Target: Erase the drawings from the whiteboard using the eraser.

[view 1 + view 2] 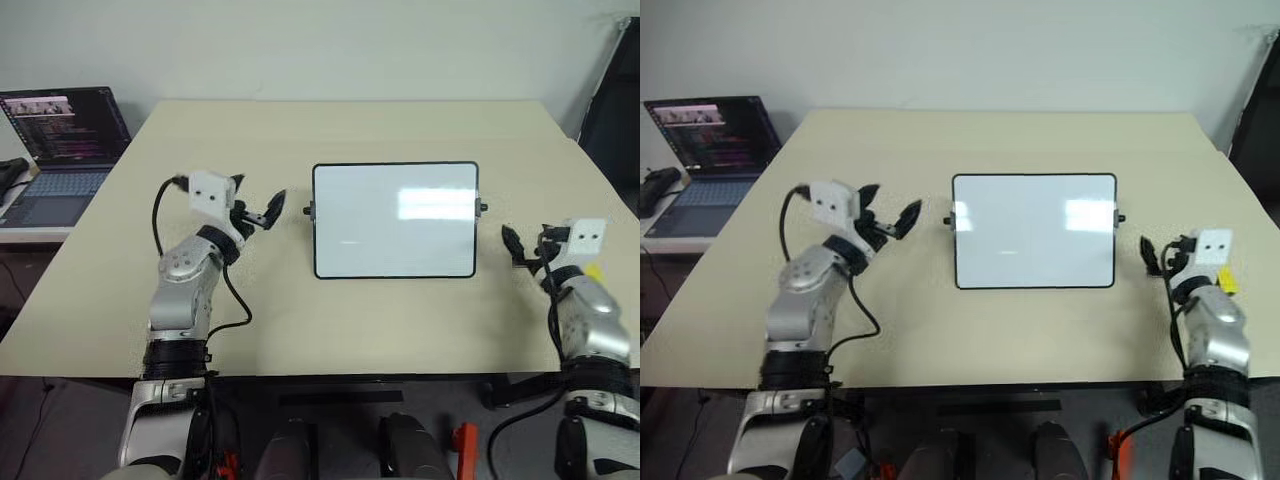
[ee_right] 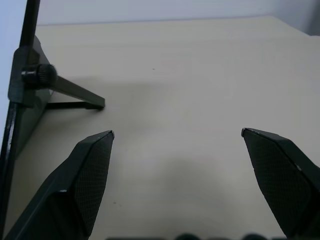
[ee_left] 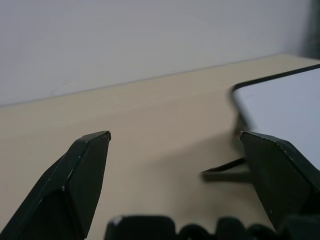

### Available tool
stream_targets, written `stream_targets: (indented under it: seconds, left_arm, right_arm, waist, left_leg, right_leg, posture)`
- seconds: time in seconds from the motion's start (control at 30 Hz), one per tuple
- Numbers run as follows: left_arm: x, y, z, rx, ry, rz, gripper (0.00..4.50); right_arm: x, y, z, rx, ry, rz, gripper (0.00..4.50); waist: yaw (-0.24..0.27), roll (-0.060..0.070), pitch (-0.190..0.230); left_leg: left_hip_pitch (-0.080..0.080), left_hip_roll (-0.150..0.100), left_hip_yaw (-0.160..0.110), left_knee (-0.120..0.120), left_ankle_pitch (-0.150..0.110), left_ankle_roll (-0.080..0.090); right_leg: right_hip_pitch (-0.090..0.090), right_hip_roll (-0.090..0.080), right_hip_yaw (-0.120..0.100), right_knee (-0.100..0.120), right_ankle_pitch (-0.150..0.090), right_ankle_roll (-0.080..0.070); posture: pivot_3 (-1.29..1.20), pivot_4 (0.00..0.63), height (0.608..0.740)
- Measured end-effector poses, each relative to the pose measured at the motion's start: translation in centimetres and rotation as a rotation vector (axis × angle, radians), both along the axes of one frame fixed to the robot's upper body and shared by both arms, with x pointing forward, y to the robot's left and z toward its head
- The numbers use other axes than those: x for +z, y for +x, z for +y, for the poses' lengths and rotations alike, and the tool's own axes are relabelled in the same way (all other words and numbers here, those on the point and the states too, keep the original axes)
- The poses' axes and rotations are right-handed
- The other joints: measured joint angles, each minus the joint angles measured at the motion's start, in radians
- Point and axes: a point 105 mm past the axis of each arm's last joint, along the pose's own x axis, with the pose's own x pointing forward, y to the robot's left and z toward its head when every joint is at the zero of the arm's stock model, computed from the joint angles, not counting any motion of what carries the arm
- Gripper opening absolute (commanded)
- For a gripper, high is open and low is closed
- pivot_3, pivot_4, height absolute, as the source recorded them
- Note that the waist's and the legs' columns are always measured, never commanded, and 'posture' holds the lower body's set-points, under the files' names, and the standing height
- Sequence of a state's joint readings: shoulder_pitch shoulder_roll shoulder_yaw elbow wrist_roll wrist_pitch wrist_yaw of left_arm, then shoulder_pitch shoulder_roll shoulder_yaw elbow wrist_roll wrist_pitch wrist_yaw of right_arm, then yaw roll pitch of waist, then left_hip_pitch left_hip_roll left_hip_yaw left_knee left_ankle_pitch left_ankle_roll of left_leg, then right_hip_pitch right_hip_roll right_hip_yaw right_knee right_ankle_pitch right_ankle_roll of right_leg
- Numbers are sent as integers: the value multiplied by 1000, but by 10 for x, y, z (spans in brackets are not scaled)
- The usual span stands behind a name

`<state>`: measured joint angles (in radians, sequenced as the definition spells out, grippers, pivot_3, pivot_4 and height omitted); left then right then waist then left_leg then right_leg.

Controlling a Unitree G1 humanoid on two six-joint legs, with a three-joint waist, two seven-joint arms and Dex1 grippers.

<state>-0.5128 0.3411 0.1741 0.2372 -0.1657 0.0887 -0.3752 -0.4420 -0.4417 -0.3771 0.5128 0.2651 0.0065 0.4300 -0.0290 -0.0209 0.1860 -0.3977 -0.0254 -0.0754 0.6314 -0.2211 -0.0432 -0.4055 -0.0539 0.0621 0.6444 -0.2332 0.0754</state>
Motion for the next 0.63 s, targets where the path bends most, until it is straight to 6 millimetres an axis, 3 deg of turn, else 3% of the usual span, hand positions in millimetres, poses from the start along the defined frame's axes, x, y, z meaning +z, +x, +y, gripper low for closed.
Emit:
stream_targets:
  seconds: [0.1,0.37,0.47,0.63]
  left_arm:
    - [-22,2,6,69,13,19,4500]
    - [-80,4,-15,66,-8,115,4500]
    - [-86,7,-23,58,-8,109,4500]
    - [-83,8,-20,107,4,60,4500]
  right_arm:
    - [0,1,13,26,-3,-51,4464]
    - [-16,2,27,8,7,-84,4464]
    - [-26,2,27,-18,34,-63,4464]
    - [-36,2,24,-11,73,-32,4464]
  waist:
    - [0,0,0]
    - [-5,0,0]
    - [-5,0,0]
    - [-5,0,0]
  left_leg:
    - [0,0,0,-1,0,0]
    - [2,0,0,-1,0,0]
    - [2,0,0,-1,0,0]
    - [2,0,0,-1,0,0]
  right_leg:
    - [0,0,0,0,0,0]
    - [0,1,0,1,0,-1]
    - [0,1,0,1,0,-1]
    - [0,1,0,1,0,-1]
  posture:
    - [0,150,740]
    - [0,150,740]
    - [0,150,740]
    - [0,150,740]
